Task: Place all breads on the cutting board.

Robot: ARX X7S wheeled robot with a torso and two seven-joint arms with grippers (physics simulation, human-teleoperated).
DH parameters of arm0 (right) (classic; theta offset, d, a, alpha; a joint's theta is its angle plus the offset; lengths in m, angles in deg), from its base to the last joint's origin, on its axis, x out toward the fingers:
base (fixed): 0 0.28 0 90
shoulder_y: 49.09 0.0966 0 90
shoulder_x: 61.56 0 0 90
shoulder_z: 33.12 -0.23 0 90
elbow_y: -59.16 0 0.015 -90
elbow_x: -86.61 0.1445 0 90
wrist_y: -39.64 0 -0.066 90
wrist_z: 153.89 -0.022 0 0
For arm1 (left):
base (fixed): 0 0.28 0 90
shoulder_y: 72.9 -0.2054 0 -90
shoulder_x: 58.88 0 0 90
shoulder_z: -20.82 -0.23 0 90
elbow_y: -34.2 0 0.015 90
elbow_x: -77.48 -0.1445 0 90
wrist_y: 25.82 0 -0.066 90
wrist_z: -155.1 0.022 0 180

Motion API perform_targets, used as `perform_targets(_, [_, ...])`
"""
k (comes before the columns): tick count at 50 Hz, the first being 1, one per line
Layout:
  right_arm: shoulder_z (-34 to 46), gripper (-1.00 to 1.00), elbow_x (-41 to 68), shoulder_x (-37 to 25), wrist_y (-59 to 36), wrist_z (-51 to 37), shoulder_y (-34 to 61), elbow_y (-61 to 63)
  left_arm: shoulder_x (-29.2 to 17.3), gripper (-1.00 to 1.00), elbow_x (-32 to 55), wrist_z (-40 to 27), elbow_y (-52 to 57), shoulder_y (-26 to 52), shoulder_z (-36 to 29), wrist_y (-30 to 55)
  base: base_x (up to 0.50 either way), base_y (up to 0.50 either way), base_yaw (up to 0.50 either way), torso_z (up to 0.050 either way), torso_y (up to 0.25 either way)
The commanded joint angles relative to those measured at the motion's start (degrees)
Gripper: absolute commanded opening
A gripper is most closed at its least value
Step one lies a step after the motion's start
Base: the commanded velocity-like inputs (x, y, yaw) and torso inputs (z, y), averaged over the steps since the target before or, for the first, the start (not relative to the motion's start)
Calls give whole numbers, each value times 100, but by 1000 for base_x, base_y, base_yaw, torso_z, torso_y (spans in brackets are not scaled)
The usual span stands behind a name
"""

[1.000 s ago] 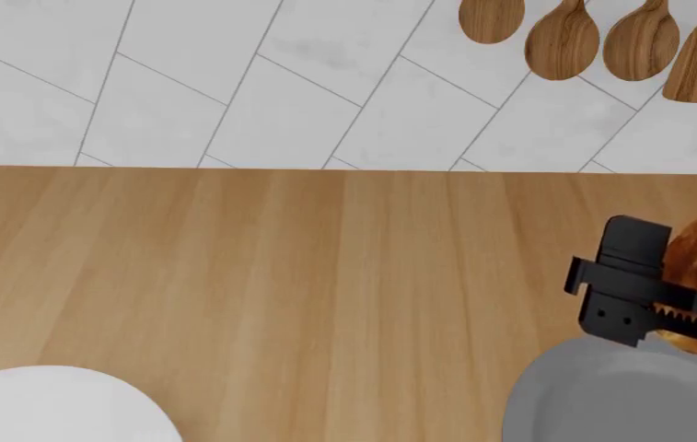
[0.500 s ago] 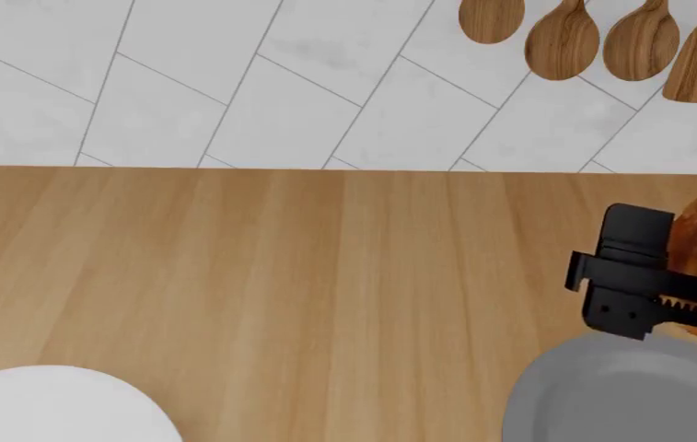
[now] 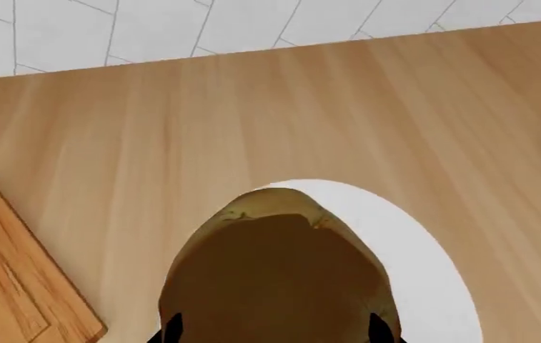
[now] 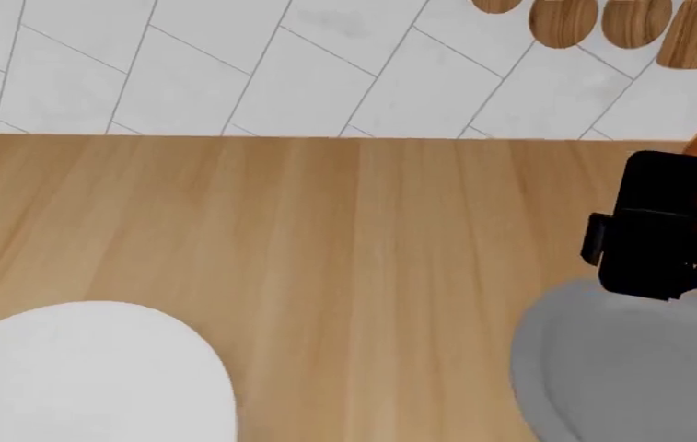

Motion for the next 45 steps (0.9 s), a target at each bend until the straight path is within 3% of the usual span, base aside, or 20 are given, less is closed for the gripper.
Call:
perform_targets(1, [-137,-100,-510,-101,-132,121,45,178,105,-100,-106,157,54,-36,91,-295,-500,137,0,0,0])
perform_targets(6, [-163,-100,-742,-61,-291,151,98,210,170,-100,-115,80,-29,91,116,-215,-466,123,0,0,0])
perform_targets(20, [-207,-100,-1023,17,-396,206,99,259,140,-100,-331,140,-207,187,208,-92,0,16,0,0,0])
perform_targets(45, [-371,-100,-1057,70,-363,511,87,327,233,-100,-282,62,-280,321,225,-107,0,487,0,0,0])
